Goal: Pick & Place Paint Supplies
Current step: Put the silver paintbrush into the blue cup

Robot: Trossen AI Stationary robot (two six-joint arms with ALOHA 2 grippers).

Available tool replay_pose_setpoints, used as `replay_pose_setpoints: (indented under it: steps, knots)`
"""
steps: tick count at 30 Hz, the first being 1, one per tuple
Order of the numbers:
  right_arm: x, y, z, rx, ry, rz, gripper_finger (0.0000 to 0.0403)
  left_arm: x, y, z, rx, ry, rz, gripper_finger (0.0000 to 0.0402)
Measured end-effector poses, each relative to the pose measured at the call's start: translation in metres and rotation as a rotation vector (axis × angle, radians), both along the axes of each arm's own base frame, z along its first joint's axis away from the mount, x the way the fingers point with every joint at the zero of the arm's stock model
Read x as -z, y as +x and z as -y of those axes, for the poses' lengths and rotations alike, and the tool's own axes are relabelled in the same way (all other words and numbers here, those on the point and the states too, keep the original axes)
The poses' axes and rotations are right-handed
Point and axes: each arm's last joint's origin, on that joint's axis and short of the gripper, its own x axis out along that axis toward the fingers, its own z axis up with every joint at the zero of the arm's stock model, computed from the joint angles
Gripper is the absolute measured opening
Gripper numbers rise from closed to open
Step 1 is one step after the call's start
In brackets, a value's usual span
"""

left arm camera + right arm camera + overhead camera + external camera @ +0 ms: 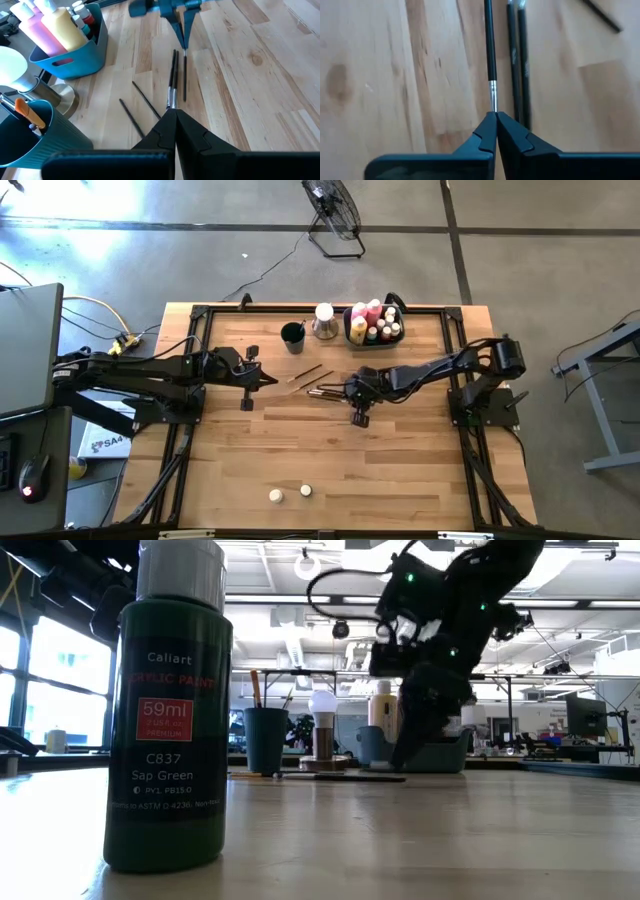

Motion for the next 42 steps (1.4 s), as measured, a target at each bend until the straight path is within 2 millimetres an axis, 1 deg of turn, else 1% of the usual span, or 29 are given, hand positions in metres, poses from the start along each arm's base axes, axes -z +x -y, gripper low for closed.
replay_pose_setpoints:
  steps: [7, 9, 13, 16, 19, 22, 24, 26, 31, 33, 36, 39, 42]
  knots:
    - [-0.028, -0.012, -0.006, -0.012, -0.029, 0.033, 0.0003, 0.000, 0.000, -0.001, -0.052, -0.007, 0.004, 0.0000]
    - [-0.037, -0.015, -0.010, -0.022, -0.071, 0.059, 0.0003, -0.001, 0.000, -0.001, -0.057, -0.014, 0.008, 0.0000]
    - [-0.047, -0.021, -0.019, -0.042, -0.209, 0.066, 0.0003, -0.001, 0.000, -0.002, -0.085, -0.044, 0.020, 0.0000]
    - [-0.050, -0.023, -0.026, -0.047, -0.338, 0.064, 0.0003, -0.002, 0.001, -0.002, -0.109, -0.091, 0.039, 0.0000]
    - [-0.051, -0.024, -0.033, -0.056, -0.446, 0.061, 0.0003, -0.007, 0.003, -0.002, -0.126, -0.163, 0.100, 0.0000]
    - [-0.052, -0.024, -0.038, -0.050, -0.537, 0.065, 0.0003, -0.012, 0.005, 0.000, -0.087, -0.272, 0.153, 0.0000]
    - [-0.054, -0.024, -0.042, -0.067, -0.591, 0.071, 0.0003, -0.015, 0.005, 0.003, -0.022, -0.346, 0.150, 0.0000]
    - [-0.056, -0.022, -0.046, -0.089, -0.624, 0.095, 0.0003, -0.020, 0.007, 0.004, -0.009, -0.415, 0.160, 0.0000]
    - [-0.055, -0.013, -0.057, -0.197, -0.740, 0.137, 0.0003, -0.035, 0.014, 0.001, -0.119, -0.564, 0.180, 0.0000]
    - [-0.054, -0.007, -0.061, -0.232, -0.795, 0.156, 0.0003, -0.043, 0.018, 0.001, -0.138, -0.606, 0.151, 0.0000]
    - [-0.049, -0.001, -0.063, -0.278, -0.885, 0.145, 0.0003, -0.047, 0.025, 0.000, -0.166, -0.640, 0.033, 0.0000]
    - [-0.047, 0.004, -0.063, -0.283, -0.984, 0.126, 0.0003, -0.054, 0.034, -0.001, -0.220, -0.704, -0.055, 0.0000]
    - [-0.048, 0.007, -0.063, -0.307, -1.040, 0.119, 0.0003, -0.062, 0.041, -0.008, -0.243, -0.769, -0.153, 0.0000]
